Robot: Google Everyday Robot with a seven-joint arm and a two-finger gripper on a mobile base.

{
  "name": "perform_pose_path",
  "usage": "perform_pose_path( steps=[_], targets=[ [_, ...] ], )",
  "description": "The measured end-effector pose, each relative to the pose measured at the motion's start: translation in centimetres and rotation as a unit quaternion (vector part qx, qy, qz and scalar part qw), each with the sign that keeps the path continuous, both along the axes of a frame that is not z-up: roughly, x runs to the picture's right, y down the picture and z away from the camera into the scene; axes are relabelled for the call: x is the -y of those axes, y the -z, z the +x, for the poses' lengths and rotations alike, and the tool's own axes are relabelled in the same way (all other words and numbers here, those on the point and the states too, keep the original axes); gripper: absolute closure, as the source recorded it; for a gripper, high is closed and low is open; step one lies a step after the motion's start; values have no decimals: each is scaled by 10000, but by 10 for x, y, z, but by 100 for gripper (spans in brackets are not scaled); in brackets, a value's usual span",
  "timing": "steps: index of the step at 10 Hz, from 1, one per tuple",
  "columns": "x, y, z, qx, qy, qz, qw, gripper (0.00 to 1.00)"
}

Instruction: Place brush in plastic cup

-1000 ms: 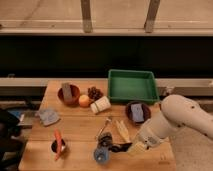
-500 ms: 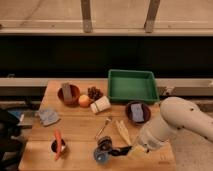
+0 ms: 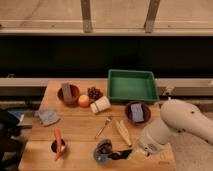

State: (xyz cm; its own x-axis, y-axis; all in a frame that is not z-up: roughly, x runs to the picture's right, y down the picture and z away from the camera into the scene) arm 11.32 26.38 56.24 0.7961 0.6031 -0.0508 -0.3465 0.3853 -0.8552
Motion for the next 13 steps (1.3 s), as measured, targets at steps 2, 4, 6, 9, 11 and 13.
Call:
perform_pose_path(
  steps=[2,4,6,9,11,13],
  targets=[
    [-4,2,-1,19,16,-32,10000,100],
    [-9,-2,-2,59,9,-117,9999,100],
    [-13,-9,-2,125,7,-226,9997,100],
    [-16,-25,0,220,-17,-407,9989,100],
    [-16,-35,3,258,-29,-508,9984,100],
    [-13,-46,5,286,-21,-576,9979,89]
  ],
)
